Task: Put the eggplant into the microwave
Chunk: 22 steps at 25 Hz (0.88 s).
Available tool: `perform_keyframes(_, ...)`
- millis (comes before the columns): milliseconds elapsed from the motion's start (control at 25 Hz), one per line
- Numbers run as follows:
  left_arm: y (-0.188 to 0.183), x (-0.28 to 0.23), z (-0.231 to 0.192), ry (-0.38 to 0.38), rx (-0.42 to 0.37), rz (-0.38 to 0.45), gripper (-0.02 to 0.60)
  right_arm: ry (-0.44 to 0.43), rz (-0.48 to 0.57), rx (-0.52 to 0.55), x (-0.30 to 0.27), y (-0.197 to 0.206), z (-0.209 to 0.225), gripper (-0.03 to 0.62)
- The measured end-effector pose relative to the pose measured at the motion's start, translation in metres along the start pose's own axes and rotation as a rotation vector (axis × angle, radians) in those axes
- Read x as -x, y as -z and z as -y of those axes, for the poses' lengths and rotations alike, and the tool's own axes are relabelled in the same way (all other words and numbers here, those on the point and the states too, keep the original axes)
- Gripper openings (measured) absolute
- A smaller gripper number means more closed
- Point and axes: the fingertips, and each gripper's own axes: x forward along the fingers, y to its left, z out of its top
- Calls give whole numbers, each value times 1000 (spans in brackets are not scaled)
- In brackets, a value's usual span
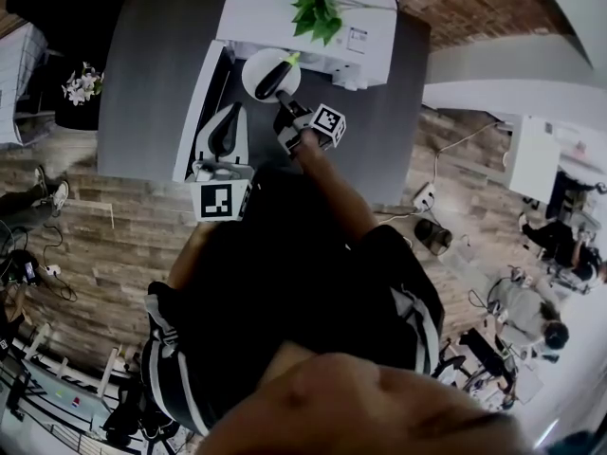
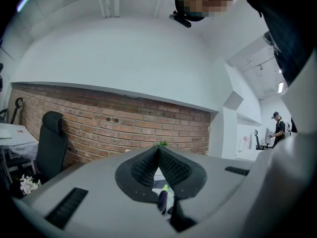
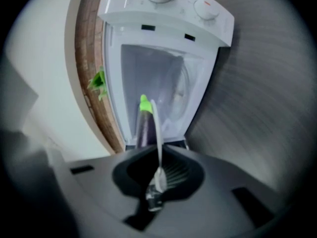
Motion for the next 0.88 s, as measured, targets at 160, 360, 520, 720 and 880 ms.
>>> perform_keyframes(160, -1, -3, -2, 5, 0, 2, 35, 4, 17, -4, -10, -8, 6, 38)
perform_keyframes(360, -2, -8, -6, 8, 16, 10, 35, 0, 59, -13, -19, -19, 13, 38)
perform_keyframes(520, 1, -9, -6, 15, 16, -11, 35, 11, 63, -7, -26, -22, 19, 38)
perform_keyframes(720, 1, -11, -9, 14, 18, -5, 35, 13, 76, -18, -36, -24, 27, 38)
perform_keyframes(880, 3, -12, -12, 15, 10, -15, 35, 1, 92, -27, -44, -27, 30, 38)
